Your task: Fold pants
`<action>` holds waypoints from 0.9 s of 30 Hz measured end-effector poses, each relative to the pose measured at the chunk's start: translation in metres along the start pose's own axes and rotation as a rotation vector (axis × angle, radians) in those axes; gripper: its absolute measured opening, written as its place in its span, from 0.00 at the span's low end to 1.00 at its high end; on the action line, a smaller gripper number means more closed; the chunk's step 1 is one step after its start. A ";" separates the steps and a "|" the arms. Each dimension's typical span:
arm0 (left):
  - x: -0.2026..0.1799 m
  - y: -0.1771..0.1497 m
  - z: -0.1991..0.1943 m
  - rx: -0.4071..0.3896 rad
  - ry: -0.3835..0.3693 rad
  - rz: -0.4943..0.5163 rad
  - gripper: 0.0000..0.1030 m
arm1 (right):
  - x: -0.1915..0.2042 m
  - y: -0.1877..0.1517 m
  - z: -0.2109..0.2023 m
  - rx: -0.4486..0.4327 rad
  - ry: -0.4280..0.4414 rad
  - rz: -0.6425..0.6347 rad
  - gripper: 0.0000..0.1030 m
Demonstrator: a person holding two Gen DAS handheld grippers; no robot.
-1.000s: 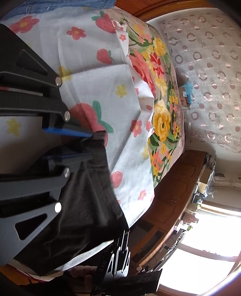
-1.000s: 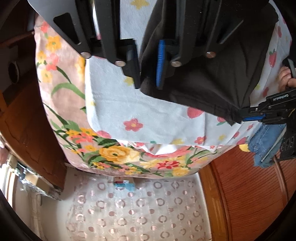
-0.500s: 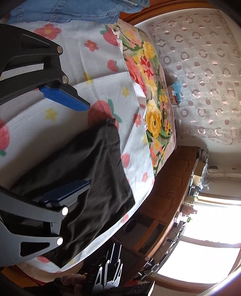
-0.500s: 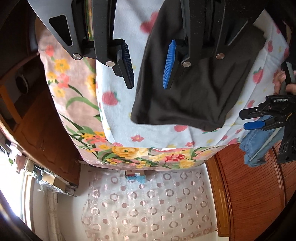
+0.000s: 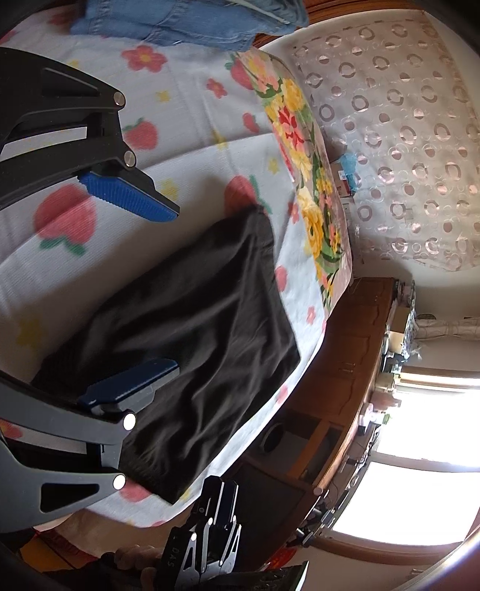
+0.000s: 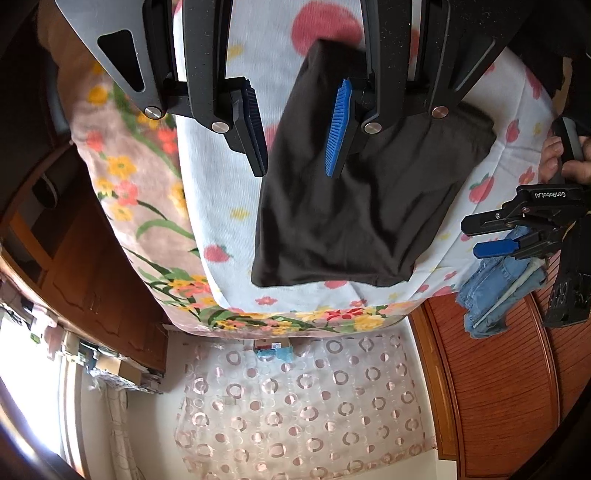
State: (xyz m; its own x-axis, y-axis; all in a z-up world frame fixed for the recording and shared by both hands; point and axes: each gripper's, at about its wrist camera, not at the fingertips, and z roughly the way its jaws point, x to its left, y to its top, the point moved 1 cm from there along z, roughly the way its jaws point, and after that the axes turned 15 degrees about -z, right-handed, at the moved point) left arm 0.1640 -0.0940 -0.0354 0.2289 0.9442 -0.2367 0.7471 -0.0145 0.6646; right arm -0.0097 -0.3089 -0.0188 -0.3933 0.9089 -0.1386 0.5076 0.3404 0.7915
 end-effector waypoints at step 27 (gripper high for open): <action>-0.023 -0.070 -0.004 0.105 -0.076 -0.013 0.48 | 0.020 -0.025 -0.024 -0.037 0.101 0.029 0.06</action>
State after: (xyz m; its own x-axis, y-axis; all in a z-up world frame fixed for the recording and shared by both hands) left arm 0.1040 -0.1136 -0.0739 0.2625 0.9171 -0.2999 0.8106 -0.0409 0.5842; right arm -0.0489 -0.3056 -0.0268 -0.4547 0.8889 -0.0563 0.4917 0.3032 0.8163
